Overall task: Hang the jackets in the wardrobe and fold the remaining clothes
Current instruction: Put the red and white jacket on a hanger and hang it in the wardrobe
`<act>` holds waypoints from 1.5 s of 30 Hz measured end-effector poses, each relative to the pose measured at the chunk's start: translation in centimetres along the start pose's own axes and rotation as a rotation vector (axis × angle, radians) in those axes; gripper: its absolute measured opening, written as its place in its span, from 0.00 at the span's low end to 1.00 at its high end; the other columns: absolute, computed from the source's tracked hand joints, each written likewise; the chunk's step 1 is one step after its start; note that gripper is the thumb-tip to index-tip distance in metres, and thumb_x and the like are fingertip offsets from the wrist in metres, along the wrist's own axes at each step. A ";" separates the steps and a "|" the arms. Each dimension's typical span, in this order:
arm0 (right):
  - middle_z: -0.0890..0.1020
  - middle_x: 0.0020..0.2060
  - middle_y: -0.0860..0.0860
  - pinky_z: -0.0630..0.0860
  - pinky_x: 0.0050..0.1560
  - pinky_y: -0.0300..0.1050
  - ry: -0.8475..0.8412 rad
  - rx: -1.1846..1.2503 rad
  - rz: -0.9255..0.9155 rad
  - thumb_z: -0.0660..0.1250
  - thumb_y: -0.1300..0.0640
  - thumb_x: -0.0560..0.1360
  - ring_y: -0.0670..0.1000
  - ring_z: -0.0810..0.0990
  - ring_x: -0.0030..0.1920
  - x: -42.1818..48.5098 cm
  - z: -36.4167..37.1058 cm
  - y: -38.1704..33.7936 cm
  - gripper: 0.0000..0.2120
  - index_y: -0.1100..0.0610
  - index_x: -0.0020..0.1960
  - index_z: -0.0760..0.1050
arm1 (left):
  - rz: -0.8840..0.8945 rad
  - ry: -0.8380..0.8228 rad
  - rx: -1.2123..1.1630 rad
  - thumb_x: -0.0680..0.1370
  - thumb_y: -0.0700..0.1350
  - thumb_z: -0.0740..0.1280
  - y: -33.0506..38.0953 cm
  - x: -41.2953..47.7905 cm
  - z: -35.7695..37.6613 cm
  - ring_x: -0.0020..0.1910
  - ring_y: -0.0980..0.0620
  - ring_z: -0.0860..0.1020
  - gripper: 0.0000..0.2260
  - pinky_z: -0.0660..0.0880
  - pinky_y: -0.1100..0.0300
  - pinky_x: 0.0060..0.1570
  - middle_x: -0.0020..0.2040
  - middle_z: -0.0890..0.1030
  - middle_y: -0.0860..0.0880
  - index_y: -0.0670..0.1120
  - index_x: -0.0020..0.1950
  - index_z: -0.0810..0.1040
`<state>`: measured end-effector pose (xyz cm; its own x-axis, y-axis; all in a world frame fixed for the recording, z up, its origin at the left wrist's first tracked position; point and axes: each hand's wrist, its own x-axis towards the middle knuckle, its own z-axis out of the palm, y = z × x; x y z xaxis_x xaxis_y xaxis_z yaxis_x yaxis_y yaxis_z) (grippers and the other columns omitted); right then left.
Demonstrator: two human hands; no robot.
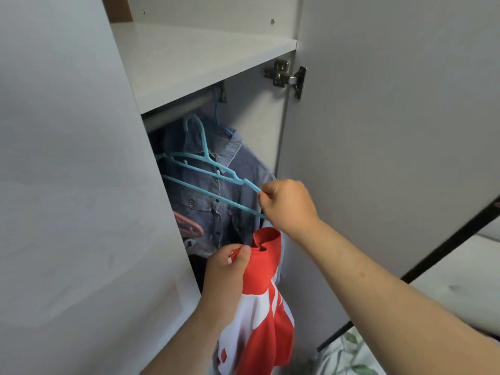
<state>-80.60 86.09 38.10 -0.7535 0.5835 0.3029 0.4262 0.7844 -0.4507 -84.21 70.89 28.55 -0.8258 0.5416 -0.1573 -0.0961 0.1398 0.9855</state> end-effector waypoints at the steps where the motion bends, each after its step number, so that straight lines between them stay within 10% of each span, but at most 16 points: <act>1: 0.80 0.32 0.58 0.75 0.39 0.51 0.023 -0.005 0.028 0.65 0.57 0.75 0.64 0.77 0.39 -1.3 -0.5 0.7 0.10 0.59 0.37 0.78 | 0.004 -0.004 0.000 0.80 0.48 0.66 0.0 -0.3 0.1 0.44 0.54 0.83 0.08 0.78 0.58 0.46 0.42 0.85 0.53 0.50 0.45 0.83; 9: 0.78 0.34 0.45 0.65 0.39 0.25 0.211 0.312 0.228 0.67 0.67 0.74 0.44 0.73 0.37 -13.0 -1.6 1.6 0.07 0.56 0.44 0.79 | -0.044 0.089 -0.191 0.81 0.47 0.66 1.9 -3.2 1.6 0.48 0.41 0.82 0.08 0.78 0.46 0.53 0.44 0.85 0.43 0.46 0.46 0.83; 19: 0.84 0.37 0.52 0.80 0.45 0.54 0.136 0.738 0.435 0.71 0.52 0.71 0.55 0.83 0.39 -20.8 -5.7 -4.3 0.04 0.51 0.44 0.80 | -0.248 -0.281 -0.522 0.79 0.39 0.66 9.3 -11.8 1.5 0.40 0.41 0.79 0.08 0.77 0.52 0.40 0.43 0.79 0.34 0.33 0.50 0.79; 31: 0.81 0.31 0.42 0.72 0.35 0.33 0.509 0.544 0.672 0.69 0.55 0.77 0.40 0.77 0.33 -32.9 -12.2 -11.5 0.10 0.50 0.36 0.78 | -0.416 -0.823 -0.622 0.72 0.43 0.67 12.4 -23.2 -2.5 0.52 0.37 0.82 0.20 0.82 0.47 0.51 0.55 0.81 0.31 0.32 0.58 0.79; 41: 0.81 0.31 0.43 0.78 0.41 0.45 0.759 0.766 0.669 0.67 0.49 0.76 0.42 0.77 0.33 -42.0 -16.9 -16.8 0.11 0.49 0.39 0.84 | -0.264 -0.925 -0.545 0.78 0.36 0.66 13.4 -34.0 -1.5 0.41 0.47 0.85 0.07 0.82 0.57 0.40 0.45 0.85 0.39 0.39 0.53 0.82; 45: 0.85 0.39 0.58 0.81 0.43 0.47 0.876 0.927 0.705 0.70 0.55 0.76 0.52 0.82 0.40 -44.9 -19.0 -16.0 0.08 0.58 0.44 0.85 | -0.293 -1.049 -0.541 0.79 0.35 0.63 13.8 -36.8 0.6 0.40 0.48 0.85 0.08 0.82 0.58 0.38 0.43 0.85 0.40 0.39 0.49 0.83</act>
<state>-44.09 51.36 47.68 0.1559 0.9867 0.0459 -0.1544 0.0703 -0.9855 -54.80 53.40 47.89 0.0929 0.9900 -0.1064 -0.6301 0.1412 0.7636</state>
